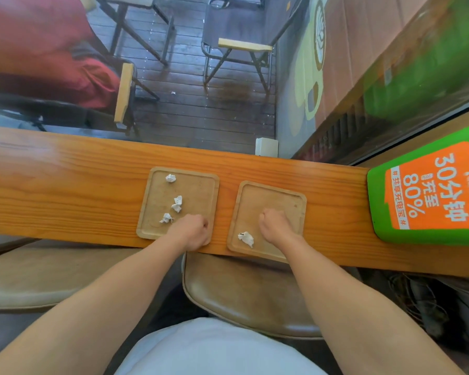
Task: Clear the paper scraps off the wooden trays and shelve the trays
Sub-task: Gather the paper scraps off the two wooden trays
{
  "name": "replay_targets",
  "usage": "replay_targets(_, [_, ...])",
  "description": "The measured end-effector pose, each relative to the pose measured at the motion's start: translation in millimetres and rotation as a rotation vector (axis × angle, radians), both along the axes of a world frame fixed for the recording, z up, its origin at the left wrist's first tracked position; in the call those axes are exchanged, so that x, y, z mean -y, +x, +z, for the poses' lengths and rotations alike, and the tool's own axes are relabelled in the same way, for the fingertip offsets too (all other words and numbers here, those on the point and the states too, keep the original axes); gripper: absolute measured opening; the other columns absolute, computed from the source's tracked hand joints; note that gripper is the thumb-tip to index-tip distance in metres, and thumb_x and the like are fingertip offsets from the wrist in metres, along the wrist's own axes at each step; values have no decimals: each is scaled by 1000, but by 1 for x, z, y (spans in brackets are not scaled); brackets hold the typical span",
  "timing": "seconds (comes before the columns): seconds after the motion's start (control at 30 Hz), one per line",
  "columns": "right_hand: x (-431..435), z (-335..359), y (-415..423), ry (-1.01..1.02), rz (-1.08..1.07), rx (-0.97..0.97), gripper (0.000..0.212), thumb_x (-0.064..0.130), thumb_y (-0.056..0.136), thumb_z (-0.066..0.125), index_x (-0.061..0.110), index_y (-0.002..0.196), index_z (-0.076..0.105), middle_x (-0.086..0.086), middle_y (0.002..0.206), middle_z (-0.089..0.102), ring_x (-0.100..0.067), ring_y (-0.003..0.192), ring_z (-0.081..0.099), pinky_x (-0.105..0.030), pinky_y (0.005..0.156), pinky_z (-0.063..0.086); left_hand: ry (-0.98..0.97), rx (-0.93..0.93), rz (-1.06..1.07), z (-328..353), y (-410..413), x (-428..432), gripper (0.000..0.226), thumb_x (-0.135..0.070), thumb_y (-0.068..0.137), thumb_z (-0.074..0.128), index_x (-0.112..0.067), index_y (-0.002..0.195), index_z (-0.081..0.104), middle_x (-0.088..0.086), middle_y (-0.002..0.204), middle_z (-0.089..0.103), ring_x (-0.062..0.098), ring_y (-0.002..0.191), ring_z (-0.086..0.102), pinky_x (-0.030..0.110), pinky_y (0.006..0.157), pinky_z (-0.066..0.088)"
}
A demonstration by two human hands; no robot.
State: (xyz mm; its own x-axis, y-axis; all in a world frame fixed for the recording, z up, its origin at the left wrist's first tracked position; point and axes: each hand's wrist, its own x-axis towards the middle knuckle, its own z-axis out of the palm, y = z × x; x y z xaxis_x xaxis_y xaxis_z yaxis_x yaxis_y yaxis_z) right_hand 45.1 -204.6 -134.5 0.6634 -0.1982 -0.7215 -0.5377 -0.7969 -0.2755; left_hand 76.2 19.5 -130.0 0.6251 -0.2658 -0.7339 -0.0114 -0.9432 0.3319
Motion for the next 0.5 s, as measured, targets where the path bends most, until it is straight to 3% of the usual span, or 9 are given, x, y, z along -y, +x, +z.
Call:
replay_targets(0.1, [1,2,-11,-30,37,-8,38,14,96,30,2,96,66,-18,98,66,-33,84,61,-38,70,53,99,-22,-21,4,0,-23,20,-26,80,42,-19,82,60,4,86,62,23,79,59,35,67,49])
replay_targets(0.2, [-2,1,-20,-64,-2,4,35,28,89,38,10,68,58,-9,75,61,-24,64,54,-32,54,41,156,20,-11,5,0,-45,28,-43,77,42,-19,73,57,2,78,61,20,72,58,34,63,49])
replay_targets(0.27, [-7,1,-22,-82,-8,1,32,28,88,42,13,61,52,-6,67,56,-22,59,50,-31,52,38,185,70,12,2,-1,-57,38,-52,80,42,-19,72,59,1,74,61,19,69,58,32,63,50])
replay_targets(0.5, [-22,5,-32,-77,44,-18,9,15,97,38,23,100,39,-6,84,57,-24,72,55,-36,57,44,205,194,49,-4,-4,-79,32,-38,97,32,-18,91,56,4,78,62,25,70,59,40,68,52])
